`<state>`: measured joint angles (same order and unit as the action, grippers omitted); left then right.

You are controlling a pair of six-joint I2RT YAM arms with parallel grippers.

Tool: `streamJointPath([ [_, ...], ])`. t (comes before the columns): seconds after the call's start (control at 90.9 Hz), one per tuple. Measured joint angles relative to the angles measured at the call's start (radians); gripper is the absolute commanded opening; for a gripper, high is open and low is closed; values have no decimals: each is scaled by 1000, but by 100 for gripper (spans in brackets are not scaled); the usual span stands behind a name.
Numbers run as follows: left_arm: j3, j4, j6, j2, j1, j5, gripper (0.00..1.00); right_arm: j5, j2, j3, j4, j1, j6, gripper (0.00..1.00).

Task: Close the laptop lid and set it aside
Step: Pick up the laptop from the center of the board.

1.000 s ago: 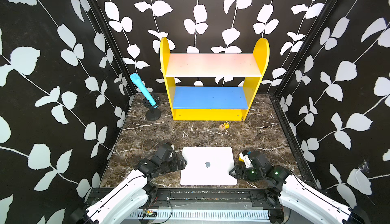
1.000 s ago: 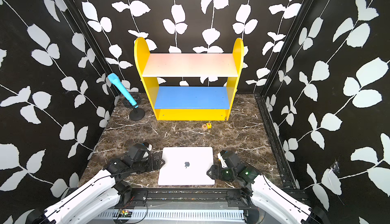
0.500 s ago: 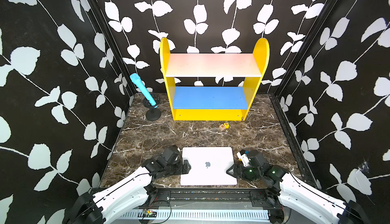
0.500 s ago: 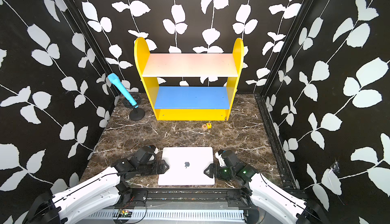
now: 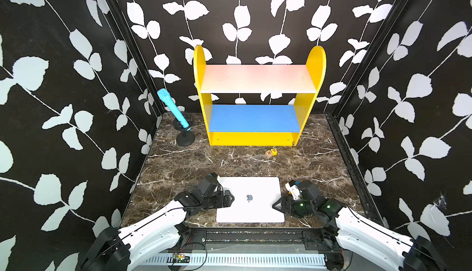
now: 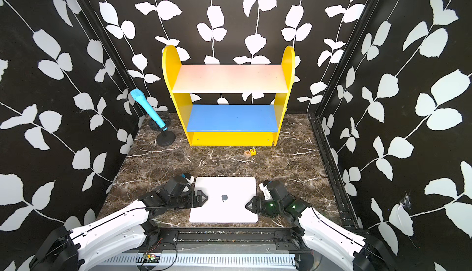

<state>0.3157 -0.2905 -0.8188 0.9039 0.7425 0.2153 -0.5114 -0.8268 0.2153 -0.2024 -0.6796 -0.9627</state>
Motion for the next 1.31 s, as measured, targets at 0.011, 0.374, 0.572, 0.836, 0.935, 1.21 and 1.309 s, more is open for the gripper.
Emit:
streamJointPath([
  [0.011, -2, 4, 0, 0, 0, -2, 93, 0, -1, 0, 2, 0, 0, 75],
  [0.374, -62, 119, -19, -40, -10, -42, 91, 0, 2, -22, 52, 2, -43, 70],
  [0.572, -105, 187, -47, -75, -16, -49, 89, 2, 33, -59, 106, 5, -88, 65],
  [0.836, -134, 294, -72, -53, -17, 14, 88, 13, 56, -95, 161, 5, -137, 58],
  [0.935, -142, 319, -83, -53, -17, 41, 87, 18, 70, -101, 165, 5, -151, 56],
  [1.21, -175, 331, -122, -106, -14, 110, 86, 28, 119, -122, 153, 5, -180, 49],
  [1.309, -188, 336, -140, -127, -13, 118, 85, 30, 138, -125, 136, 5, -191, 47],
])
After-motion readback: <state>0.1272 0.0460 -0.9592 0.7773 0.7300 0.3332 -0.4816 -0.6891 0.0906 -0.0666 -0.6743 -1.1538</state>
